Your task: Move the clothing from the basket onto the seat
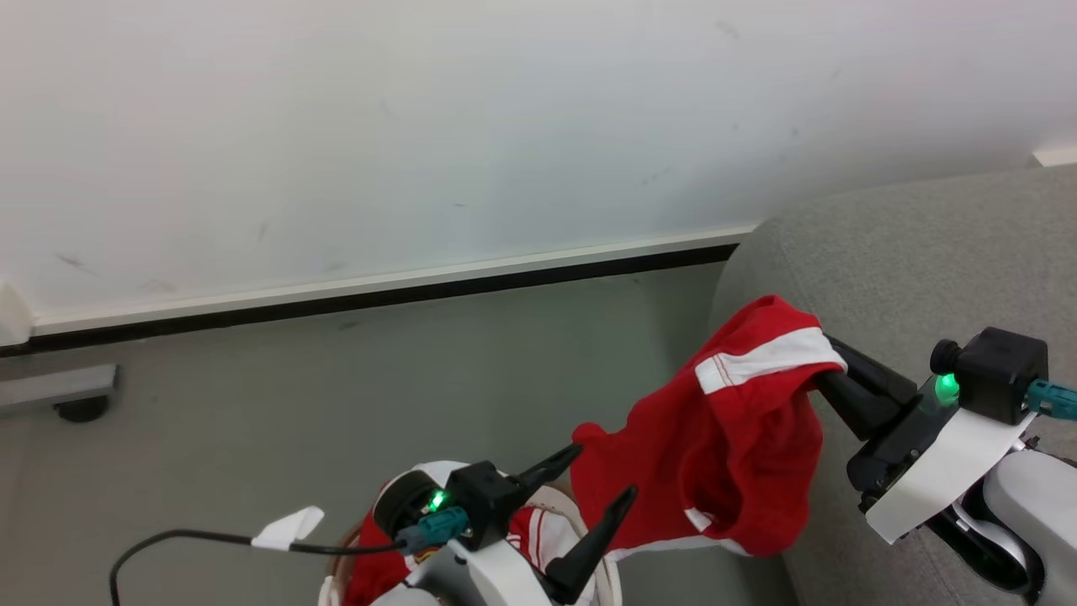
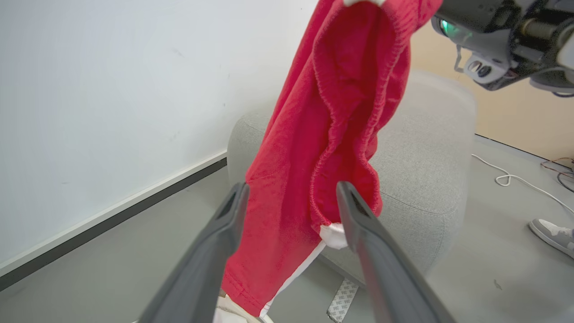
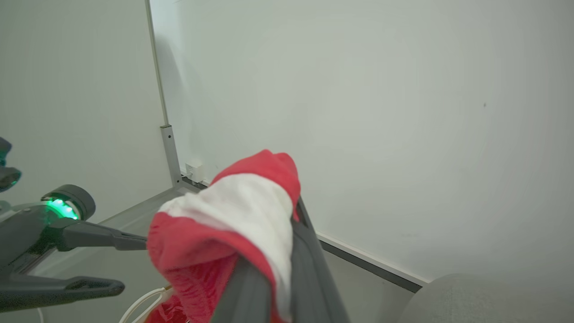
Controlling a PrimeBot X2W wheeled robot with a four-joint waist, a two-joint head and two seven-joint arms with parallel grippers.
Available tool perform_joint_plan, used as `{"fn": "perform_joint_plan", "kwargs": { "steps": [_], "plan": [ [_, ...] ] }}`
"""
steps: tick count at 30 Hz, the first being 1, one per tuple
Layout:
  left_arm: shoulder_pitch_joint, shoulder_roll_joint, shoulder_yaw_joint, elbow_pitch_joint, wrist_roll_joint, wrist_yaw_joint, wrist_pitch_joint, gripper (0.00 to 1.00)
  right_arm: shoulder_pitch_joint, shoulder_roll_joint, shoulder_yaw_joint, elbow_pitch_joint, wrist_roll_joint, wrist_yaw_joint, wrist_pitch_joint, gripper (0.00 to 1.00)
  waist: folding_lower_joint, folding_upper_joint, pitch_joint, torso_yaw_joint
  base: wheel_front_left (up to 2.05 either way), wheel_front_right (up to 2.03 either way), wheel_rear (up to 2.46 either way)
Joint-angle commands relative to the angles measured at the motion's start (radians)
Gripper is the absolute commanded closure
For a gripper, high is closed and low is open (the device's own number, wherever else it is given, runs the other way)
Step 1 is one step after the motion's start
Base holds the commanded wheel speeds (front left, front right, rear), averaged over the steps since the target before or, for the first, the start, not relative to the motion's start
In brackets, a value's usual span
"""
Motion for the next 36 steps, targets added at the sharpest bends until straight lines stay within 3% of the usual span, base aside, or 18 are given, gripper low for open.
{"fn": "perform_joint_plan", "kwargs": {
  "steps": [1,10,18,19,20,21,29,36],
  "plan": [
    [-0.013,0.006,0.001,-0.007,0.000,0.001,0.002,0.00,0.008,-0.005,-0.013,-0.004,-0.005,-0.002,-0.003,1.00,-0.0001,0.0000,0.030,-0.041,0.00,0.00,0.00],
    [-0.053,0.019,-0.001,-0.031,0.014,-0.005,0.012,0.00,0.033,-0.004,-0.148,0.002,-0.020,-0.002,-0.004,1.00,-0.0001,0.0000,0.123,-0.139,0.00,0.00,0.00],
    [-0.123,0.047,0.004,-0.073,0.044,-0.013,0.040,0.00,0.005,0.044,-0.436,0.114,-0.081,-0.002,-0.004,1.00,-0.0001,0.0000,0.276,-0.145,0.00,0.00,0.00],
    [-0.123,0.047,0.004,-0.073,0.044,-0.013,0.040,0.00,0.005,0.044,-0.436,0.114,-0.081,-0.002,-0.004,1.00,-0.0001,0.0000,0.276,-0.145,0.00,0.00,0.00],
    [-0.148,0.055,0.009,-0.086,0.049,-0.018,0.050,0.00,-0.018,0.057,-0.533,0.164,-0.101,-0.002,-0.003,1.00,-0.0001,0.0000,0.325,-0.131,0.00,0.00,0.00],
    [-0.148,0.055,0.009,-0.086,0.049,-0.018,0.050,0.00,-0.018,0.057,-0.533,0.164,-0.101,-0.002,-0.003,1.00,-0.0001,0.0000,0.325,-0.131,0.00,0.00,0.00],
    [-0.267,0.094,0.026,-0.157,0.078,-0.039,0.096,0.00,-0.243,0.078,-0.897,0.428,-0.239,-0.002,0.001,1.00,-0.0001,0.0000,0.549,-0.070,0.00,0.00,0.00],
    [-0.342,0.108,0.038,-0.188,0.103,-0.047,0.104,0.00,-0.412,0.093,-1.191,0.690,-0.470,-0.002,-0.002,1.00,-0.0001,0.0000,0.675,-0.018,0.00,0.00,0.00]
  ]
}}
